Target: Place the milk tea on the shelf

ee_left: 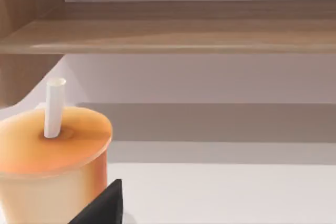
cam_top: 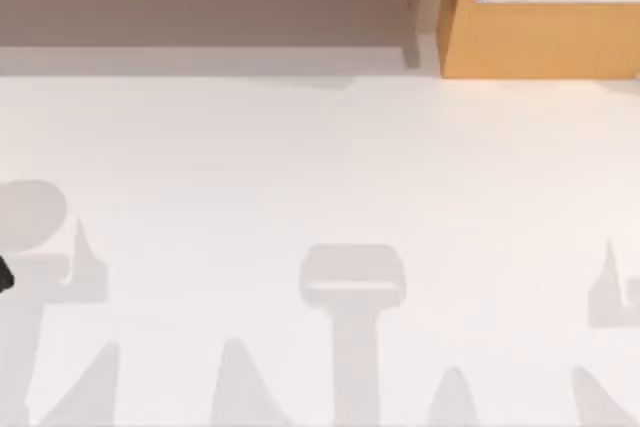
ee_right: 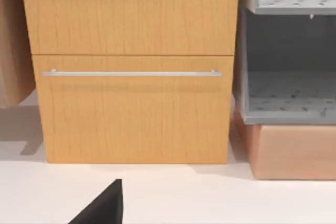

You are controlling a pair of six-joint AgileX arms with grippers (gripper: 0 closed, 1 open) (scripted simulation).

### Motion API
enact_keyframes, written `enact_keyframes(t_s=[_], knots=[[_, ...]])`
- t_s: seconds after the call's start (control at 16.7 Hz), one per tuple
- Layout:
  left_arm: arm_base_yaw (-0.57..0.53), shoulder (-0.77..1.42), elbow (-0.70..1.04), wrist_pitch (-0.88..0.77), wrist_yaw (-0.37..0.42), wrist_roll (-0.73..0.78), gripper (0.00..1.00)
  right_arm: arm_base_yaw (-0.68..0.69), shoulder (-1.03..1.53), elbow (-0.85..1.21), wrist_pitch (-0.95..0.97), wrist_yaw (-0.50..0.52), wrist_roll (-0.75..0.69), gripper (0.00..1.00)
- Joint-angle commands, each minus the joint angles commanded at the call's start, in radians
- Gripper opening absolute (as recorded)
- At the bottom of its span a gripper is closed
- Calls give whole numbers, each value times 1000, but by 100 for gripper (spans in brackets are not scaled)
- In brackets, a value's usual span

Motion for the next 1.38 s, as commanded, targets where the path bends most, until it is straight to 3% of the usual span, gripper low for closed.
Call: enact_keyframes(t_s=[0.6,0.84,1.08,1.38], knots=[[387,995,120,761,404,56,100,0,0,0,0,0,0,100],[490,1278,152,991,531,72,100,0,0,0,0,0,0,100],[544,1401,167,1104,604,81,100,0,0,0,0,0,0,100],[549,1410,168,1114,611,82,100,0,0,0,0,0,0,100]])
